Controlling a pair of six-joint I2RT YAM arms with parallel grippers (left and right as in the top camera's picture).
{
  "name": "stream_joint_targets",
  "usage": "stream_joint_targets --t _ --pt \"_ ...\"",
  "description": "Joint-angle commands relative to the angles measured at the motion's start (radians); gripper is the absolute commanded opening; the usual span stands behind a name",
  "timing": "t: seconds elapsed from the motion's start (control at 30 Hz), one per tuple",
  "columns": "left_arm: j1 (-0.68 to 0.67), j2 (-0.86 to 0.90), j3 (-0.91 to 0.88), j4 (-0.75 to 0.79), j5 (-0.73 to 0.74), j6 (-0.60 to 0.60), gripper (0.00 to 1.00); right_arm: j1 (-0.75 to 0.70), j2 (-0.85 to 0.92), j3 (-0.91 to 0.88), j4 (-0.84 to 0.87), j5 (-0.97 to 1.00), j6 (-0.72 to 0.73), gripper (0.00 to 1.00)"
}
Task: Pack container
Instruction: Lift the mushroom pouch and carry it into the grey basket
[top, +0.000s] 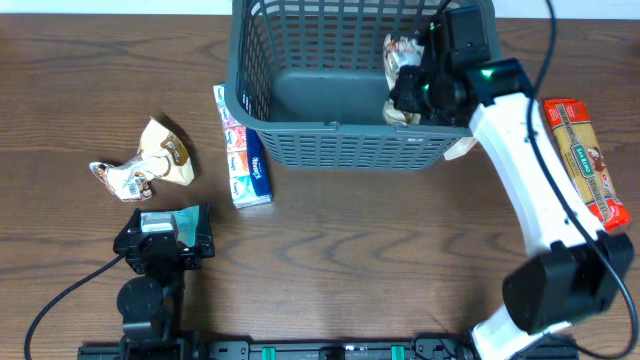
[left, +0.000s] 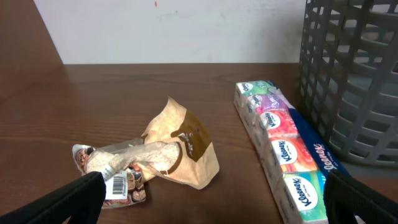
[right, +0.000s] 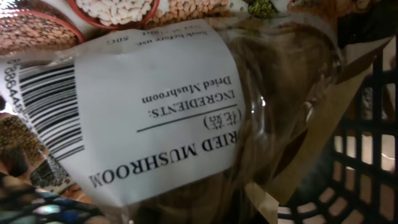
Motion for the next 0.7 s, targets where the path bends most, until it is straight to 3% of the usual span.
stream_joint_targets --t 0.0,0.67 --pt "0.005 -0.007 -0.027 -0.010 0.002 -0.006 0.99 0.005 0.057 0.004 -0.005 0.052 -0.076 0.01" --pt "0.005 -0.007 -0.027 -0.010 0.002 -0.005 0.99 -0.006 0.239 0.003 -0.020 0.093 -0.121 0.02"
